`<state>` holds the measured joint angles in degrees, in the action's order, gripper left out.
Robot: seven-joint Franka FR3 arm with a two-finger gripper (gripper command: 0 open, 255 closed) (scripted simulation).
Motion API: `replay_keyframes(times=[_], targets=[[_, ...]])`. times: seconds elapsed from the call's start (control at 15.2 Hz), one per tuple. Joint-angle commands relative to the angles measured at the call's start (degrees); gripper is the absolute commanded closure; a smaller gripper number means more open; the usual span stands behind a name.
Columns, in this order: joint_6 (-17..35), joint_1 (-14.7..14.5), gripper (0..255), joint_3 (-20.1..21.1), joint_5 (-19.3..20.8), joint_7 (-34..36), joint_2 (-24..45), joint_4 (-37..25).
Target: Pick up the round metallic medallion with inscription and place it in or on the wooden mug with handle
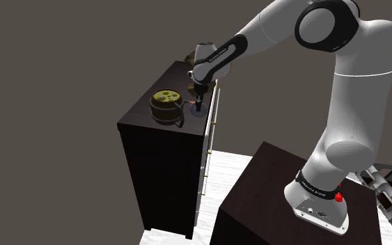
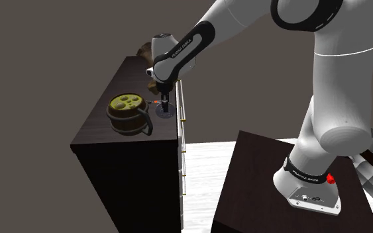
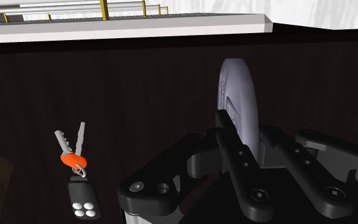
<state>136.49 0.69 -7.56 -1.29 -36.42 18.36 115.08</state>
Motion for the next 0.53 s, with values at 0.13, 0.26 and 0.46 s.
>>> replay_keyframes(times=[0.13, 0.26, 0.46], targets=[[0.0, 0.0, 255, 0.0, 0.0, 0.0, 0.0, 0.0], [-1.3, -0.1, 255, -0.1, 0.2, 0.1, -1.0, -0.3], [-3.3, -0.1, 255, -0.2, 0.4, 0.2, -2.3, -1.0]])
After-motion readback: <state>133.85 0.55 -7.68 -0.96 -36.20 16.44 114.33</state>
